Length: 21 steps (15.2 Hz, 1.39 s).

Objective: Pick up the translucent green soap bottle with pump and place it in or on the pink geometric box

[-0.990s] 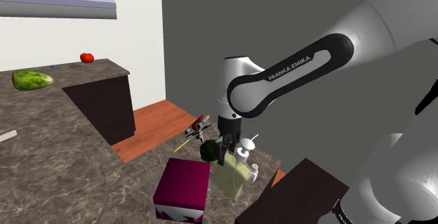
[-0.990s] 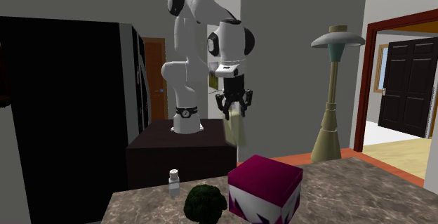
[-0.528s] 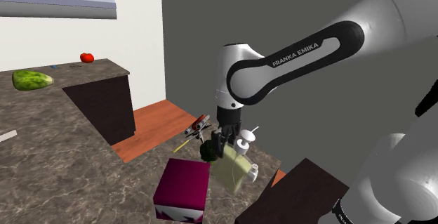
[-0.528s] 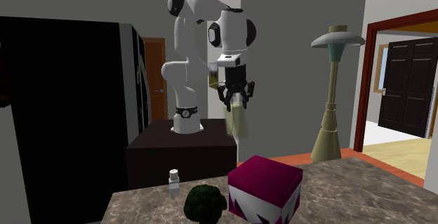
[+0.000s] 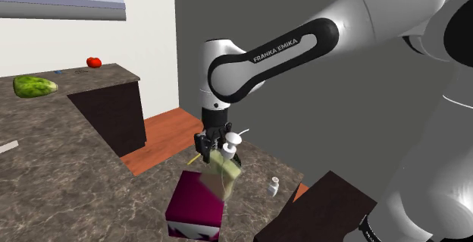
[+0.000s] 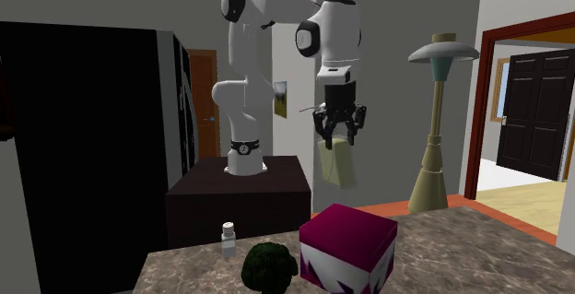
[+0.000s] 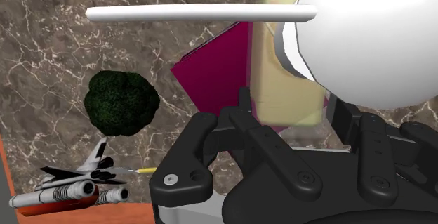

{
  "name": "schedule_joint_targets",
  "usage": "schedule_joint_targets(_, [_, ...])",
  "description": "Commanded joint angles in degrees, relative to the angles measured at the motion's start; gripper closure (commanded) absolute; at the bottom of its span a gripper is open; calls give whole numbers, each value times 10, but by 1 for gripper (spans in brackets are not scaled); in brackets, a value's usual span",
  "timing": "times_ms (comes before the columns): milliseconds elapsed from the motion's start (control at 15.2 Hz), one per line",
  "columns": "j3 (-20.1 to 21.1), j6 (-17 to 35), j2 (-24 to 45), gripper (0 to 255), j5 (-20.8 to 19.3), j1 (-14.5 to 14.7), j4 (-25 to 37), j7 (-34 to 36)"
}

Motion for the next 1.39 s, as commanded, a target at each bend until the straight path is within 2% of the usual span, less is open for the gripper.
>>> schedule_joint_targets(0, [3, -17, 44, 255, -18, 8, 60, 22])
schedule_joint_targets(264, [3, -52, 132, 255, -53, 32, 182, 58])
schedule_joint_targets(330, [2, -57, 142, 255, -56, 35, 196, 61])
schedule_joint_targets(1320, [-8, 41, 199, 255, -74, 44, 153, 62])
